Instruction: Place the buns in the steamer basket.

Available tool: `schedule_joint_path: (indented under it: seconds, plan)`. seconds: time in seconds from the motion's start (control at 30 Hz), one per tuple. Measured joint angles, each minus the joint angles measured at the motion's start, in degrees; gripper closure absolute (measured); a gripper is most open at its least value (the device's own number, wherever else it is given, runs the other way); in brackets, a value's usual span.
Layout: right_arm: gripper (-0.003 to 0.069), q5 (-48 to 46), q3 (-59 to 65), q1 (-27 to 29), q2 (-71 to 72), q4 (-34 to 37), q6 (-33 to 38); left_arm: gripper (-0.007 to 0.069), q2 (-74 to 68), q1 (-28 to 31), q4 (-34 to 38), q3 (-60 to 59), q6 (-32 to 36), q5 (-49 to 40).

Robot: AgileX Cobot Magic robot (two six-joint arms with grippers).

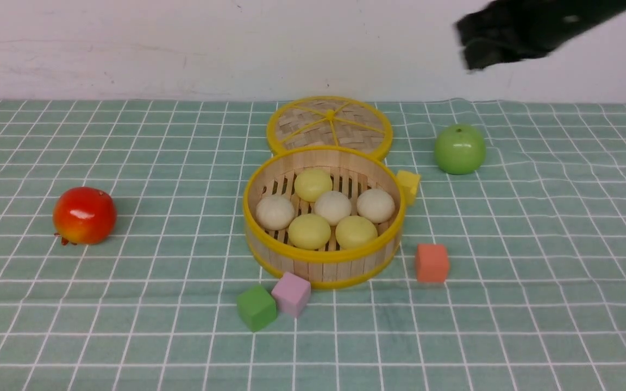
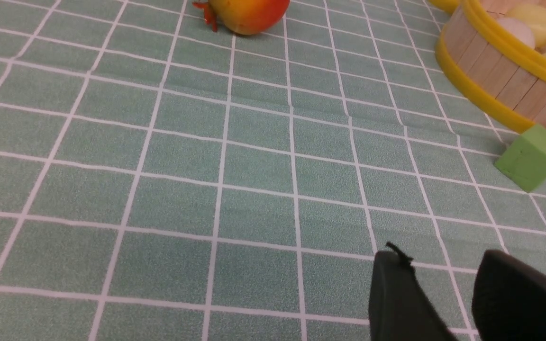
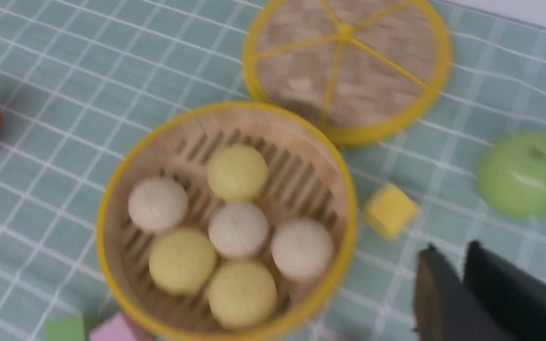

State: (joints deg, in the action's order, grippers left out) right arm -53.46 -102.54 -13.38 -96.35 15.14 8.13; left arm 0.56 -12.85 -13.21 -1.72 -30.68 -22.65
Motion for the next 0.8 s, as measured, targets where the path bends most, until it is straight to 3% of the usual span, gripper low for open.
schedule_joint_path:
  seconds: [0.1,0.27,0.4,0.8]
  plan:
    - [0.0678,0.41,10.3,0.13,10.75,-2.32,-3.08,0.0386,0.0,0.0,0.0,0.0,0.0,0.0]
    - [0.0678,2.04,22.21,0.07,21.64,-2.8,-4.33,0.0386,0.0,0.0,0.0,0.0,0.0,0.0]
    - [0.0678,-1.84,30.81,0.07,32.16,-2.28,-4.97,0.0386,0.0,0.0,0.0,0.0,0.0,0.0]
    - [0.0673,-18.57,33.95,0.07,45.51,-2.18,-5.08,0.0386,0.0,0.0,0.0,0.0,0.0,0.0]
